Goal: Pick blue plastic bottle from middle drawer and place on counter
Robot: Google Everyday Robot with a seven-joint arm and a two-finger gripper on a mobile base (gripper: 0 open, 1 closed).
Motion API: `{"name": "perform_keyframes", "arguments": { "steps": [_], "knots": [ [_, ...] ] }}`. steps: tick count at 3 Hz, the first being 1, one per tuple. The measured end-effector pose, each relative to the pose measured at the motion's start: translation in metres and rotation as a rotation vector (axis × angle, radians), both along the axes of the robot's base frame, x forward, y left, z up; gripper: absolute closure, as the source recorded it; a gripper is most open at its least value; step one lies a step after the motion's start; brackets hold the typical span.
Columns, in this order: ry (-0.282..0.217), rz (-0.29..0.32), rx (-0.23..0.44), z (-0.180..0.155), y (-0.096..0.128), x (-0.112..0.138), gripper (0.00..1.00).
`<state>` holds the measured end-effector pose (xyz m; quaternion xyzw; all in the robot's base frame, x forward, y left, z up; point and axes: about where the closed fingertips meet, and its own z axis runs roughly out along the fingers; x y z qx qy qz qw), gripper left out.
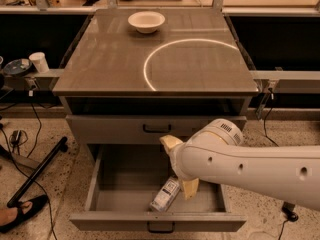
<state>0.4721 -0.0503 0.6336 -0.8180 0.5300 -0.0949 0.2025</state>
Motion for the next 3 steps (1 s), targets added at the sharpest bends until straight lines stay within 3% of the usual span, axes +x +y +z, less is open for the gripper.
{"name": "perform_keyframes", "arguments": {
  "steps": [2, 3],
  "knots": [
    [0.010, -0.002, 0.020, -0.0117, 0.0007, 0.0039, 0.00],
    [-0.012, -0.002, 0.014, -0.0081, -0.0013, 0.0039, 0.00]
  ]
}}
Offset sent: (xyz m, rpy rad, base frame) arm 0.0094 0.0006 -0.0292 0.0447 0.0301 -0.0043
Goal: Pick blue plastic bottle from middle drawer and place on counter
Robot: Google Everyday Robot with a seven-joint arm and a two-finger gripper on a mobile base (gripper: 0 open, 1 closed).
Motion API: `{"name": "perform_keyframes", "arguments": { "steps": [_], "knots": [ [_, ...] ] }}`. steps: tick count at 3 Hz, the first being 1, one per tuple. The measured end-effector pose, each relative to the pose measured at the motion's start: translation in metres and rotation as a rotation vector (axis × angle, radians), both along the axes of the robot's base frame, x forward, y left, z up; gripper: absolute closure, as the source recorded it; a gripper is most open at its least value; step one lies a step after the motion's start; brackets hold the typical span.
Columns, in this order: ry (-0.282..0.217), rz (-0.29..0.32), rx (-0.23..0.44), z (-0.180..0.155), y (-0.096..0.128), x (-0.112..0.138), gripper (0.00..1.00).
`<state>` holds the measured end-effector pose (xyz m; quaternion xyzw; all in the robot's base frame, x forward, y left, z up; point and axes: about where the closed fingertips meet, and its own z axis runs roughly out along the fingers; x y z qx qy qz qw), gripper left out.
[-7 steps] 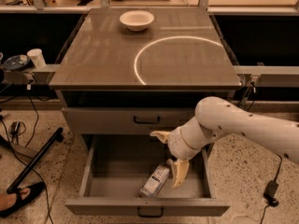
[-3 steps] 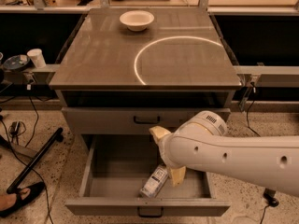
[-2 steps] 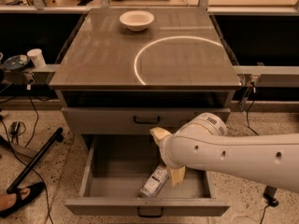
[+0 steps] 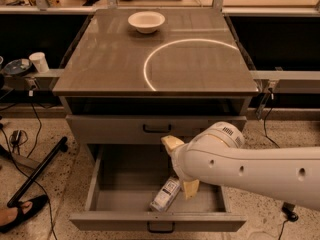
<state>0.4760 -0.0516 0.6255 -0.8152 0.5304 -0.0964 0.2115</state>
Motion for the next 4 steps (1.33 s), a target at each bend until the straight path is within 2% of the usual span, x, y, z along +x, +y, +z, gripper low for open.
{"name": "perform_keyframes", "arguments": {
  "steps": [2, 3, 4],
  "knots": [
    [0.013, -0.013, 0.042, -0.030, 0.003, -0.015, 0.00],
    [0.033, -0.020, 0.069, -0.046, 0.007, -0.024, 0.00],
    [0.081, -0.029, 0.112, -0.075, 0.015, -0.042, 0.00]
  ]
}}
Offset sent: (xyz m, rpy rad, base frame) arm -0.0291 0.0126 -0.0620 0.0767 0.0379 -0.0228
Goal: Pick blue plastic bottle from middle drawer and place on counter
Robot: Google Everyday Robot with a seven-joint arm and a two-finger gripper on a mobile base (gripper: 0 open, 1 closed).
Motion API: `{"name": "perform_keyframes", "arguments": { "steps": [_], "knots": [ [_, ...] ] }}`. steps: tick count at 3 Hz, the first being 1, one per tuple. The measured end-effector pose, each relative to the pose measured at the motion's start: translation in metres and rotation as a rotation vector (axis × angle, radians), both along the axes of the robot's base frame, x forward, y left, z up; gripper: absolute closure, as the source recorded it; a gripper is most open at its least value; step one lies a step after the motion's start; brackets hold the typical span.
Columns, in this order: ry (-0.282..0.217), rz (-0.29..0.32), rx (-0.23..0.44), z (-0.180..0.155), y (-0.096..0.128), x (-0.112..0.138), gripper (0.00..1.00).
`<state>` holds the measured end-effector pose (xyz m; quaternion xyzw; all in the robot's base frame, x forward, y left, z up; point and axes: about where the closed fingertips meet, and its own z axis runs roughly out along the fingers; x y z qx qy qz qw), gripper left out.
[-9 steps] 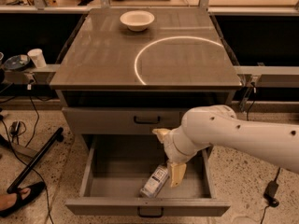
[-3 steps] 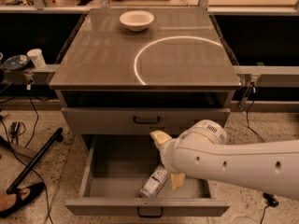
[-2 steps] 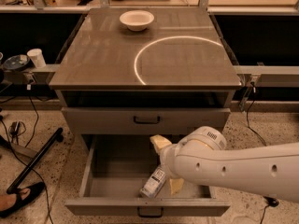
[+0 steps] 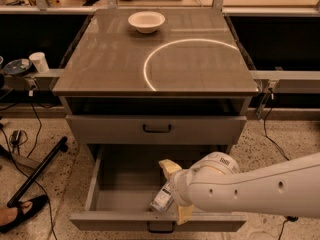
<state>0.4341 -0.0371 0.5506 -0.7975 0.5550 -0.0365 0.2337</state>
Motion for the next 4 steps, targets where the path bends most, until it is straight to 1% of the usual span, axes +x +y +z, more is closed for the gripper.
{"name": "perform_keyframes", "arguments": {
  "steps": [1, 2, 3, 4],
  "knots": [
    [-0.014, 0.006, 0.009, -0.002, 0.003, 0.014, 0.00],
    [-0.047, 0.019, 0.010, -0.006, 0.007, 0.048, 0.00],
    [-0.047, 0.016, 0.016, -0.009, 0.006, 0.047, 0.00],
    [-0.033, 0.005, 0.030, -0.018, 0.005, 0.043, 0.00]
  ]
}}
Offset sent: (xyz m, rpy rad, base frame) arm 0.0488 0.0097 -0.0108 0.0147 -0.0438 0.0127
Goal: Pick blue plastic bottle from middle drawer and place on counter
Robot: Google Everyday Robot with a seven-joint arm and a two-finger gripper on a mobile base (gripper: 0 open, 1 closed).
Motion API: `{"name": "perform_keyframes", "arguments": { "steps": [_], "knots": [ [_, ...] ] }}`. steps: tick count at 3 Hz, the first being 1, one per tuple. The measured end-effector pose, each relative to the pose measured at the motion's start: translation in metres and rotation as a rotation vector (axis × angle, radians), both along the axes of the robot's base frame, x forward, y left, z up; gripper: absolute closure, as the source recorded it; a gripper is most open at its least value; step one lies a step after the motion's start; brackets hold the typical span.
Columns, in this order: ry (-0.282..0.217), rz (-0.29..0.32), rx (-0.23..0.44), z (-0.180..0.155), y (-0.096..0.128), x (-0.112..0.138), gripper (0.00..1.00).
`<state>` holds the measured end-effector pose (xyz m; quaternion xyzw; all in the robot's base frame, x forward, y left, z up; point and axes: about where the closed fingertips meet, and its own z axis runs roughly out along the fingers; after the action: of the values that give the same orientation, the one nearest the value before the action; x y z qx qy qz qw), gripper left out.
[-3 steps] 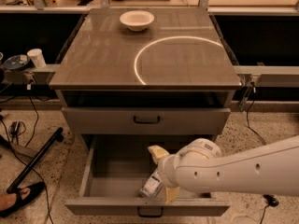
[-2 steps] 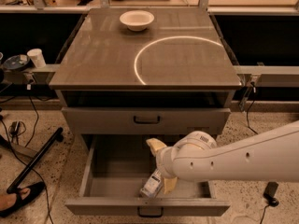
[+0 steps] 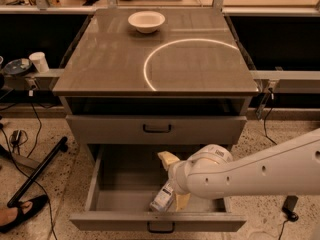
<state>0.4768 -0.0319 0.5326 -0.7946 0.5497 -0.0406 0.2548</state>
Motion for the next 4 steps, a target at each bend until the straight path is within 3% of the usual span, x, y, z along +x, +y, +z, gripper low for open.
{"name": "perform_keyframes", "arguments": {
  "steps": [2, 4],
  "knots": [
    [0.022, -0.012, 0.016, -0.011, -0.001, -0.007, 0.00],
    [-0.010, 0.011, 0.060, -0.027, 0.009, 0.023, 0.00]
  ]
}}
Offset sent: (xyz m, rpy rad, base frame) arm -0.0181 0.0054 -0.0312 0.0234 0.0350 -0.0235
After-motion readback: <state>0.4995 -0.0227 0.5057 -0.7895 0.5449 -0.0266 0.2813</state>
